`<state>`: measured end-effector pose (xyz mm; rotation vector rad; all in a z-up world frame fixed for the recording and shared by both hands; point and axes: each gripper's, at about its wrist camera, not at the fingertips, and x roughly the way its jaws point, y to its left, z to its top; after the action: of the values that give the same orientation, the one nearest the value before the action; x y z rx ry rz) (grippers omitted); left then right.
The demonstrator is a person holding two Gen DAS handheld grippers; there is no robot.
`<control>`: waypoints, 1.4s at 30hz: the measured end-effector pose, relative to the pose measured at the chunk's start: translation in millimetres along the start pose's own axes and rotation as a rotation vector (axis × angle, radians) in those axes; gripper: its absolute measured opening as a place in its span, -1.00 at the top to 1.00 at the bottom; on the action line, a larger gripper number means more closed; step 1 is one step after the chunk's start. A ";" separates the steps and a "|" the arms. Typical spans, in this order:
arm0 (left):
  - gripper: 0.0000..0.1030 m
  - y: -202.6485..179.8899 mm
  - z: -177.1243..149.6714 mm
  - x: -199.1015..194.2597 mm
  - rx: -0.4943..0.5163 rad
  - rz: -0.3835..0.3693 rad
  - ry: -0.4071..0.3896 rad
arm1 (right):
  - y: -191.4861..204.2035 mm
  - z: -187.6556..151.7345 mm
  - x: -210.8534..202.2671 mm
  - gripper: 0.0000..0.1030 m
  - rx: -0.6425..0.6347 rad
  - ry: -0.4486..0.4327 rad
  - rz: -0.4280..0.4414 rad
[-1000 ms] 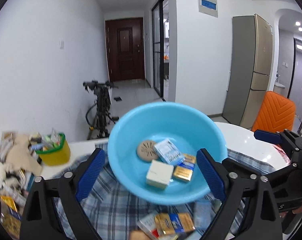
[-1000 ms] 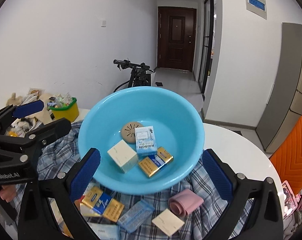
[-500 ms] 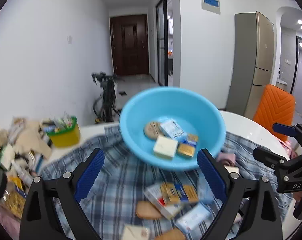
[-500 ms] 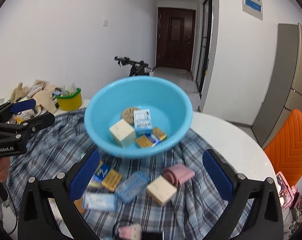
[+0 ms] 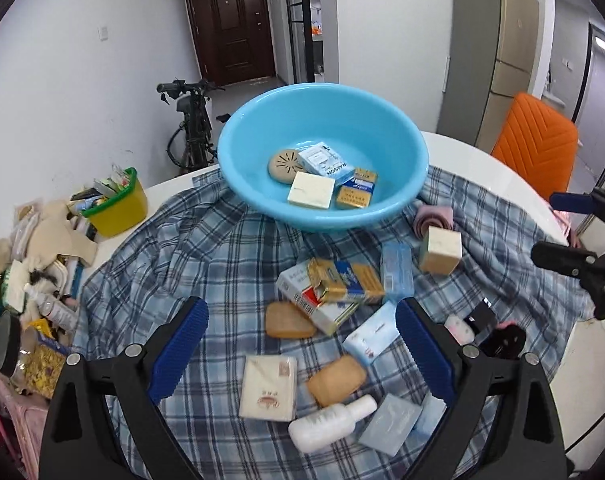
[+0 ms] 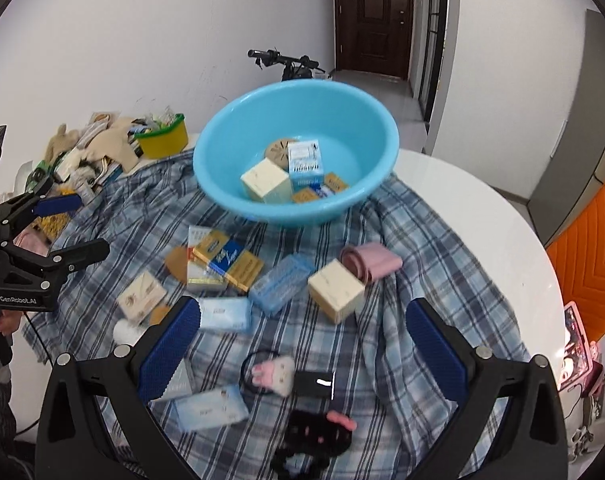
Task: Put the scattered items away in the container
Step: 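Lower the left tool onto the white plastic bottle lying on the cloth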
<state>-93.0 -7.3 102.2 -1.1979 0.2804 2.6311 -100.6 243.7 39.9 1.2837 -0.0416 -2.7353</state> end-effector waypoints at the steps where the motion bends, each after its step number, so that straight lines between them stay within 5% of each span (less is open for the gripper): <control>1: -0.87 -1.8 -4.4 -1.9 0.003 0.003 -0.004 | 0.6 -4.8 -1.8 -0.99 0.003 -0.003 0.000; 10: -0.87 -15.1 -51.3 -0.9 0.018 -0.021 0.087 | 11.2 -52.4 -4.7 -0.99 -0.018 0.101 0.049; 29: -0.87 -19.2 -105.7 65.6 -0.002 -0.063 0.275 | 15.1 -78.7 28.6 -0.99 -0.048 0.197 0.048; 40: -0.87 -17.3 -111.2 87.5 -0.009 -0.032 0.290 | 6.9 -84.9 32.6 -0.99 -0.033 0.203 0.037; 42: -0.74 -16.8 -111.3 87.9 -0.002 -0.046 0.282 | 5.3 -85.4 34.3 -0.99 -0.023 0.204 0.038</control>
<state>-64.5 -9.4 -37.8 -1.5568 0.2958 2.4211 -56.2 236.5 -40.6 1.5304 -0.0154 -2.5515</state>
